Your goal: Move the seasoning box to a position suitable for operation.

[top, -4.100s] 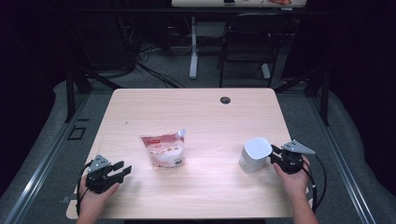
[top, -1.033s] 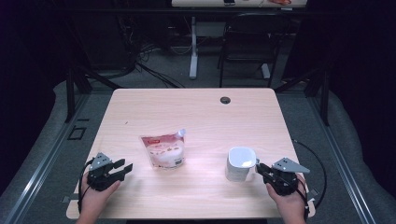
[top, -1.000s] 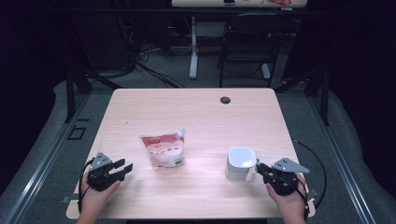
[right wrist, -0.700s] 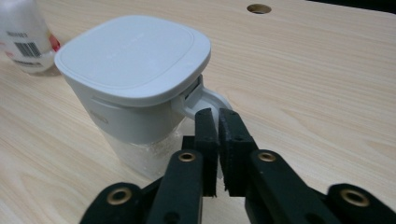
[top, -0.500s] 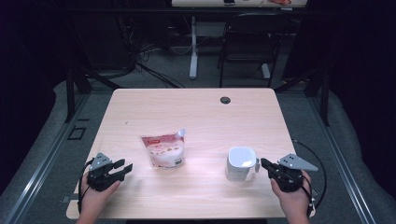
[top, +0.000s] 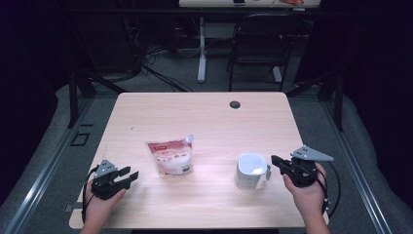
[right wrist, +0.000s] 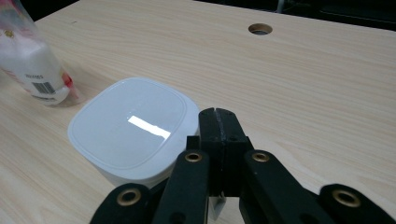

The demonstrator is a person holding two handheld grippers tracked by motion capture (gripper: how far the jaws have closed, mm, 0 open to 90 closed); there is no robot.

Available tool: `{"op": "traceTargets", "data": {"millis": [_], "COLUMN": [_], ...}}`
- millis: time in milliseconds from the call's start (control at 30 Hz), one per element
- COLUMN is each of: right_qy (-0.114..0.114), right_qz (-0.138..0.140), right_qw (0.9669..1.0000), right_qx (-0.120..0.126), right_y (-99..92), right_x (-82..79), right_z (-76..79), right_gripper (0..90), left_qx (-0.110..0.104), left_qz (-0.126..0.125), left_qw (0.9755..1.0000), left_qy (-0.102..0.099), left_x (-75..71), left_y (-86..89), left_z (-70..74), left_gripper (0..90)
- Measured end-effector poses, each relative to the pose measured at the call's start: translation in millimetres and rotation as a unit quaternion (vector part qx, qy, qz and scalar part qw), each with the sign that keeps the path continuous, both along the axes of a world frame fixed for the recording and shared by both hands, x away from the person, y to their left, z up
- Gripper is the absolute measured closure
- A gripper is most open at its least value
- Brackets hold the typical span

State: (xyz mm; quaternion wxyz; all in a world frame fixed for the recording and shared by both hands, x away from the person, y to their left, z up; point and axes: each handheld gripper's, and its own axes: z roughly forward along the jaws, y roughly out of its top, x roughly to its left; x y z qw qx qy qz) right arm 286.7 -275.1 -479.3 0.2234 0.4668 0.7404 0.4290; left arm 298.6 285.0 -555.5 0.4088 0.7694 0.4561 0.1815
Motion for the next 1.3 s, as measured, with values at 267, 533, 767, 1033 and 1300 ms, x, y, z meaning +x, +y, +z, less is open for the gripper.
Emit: {"op": "traceTargets", "data": {"millis": [267, 533, 767, 1033, 1300], "right_qy": [0.004, 0.006, 0.005, 0.004, 0.005], "right_qz": [0.017, 0.026, 0.029, 0.032, 0.032], "right_qw": [0.9997, 0.9995, 0.9994, 0.9993, 0.9993], "right_qx": [-0.014, -0.018, -0.018, -0.019, -0.017], "right_y": [13.1, 16.6, 17.1, 16.7, 15.8], "right_x": [4.0, 2.8, 2.1, 2.1, 1.9], "right_z": [-1.2, -3.3, -3.7, -4.0, -4.3], "right_gripper": [90.0, 90.0, 90.0, 90.0, 90.0], "left_qx": [0.002, 0.001, 0.003, 0.001, 0.002], "left_qz": [0.0, 0.003, 0.002, 0.003, 0.003], "left_qw": [1.0, 1.0, 1.0, 1.0, 1.0], "left_qy": [0.0, -0.002, -0.003, -0.003, -0.003], "left_x": [-0.7, -1.5, -1.6, -2.0, -2.0], "left_y": [1.3, 1.8, 1.9, 2.0, 1.9], "left_z": [0.5, 0.8, 1.0, 1.2, 1.0], "left_gripper": [56.5, 56.5, 56.5, 56.5, 56.5]}}
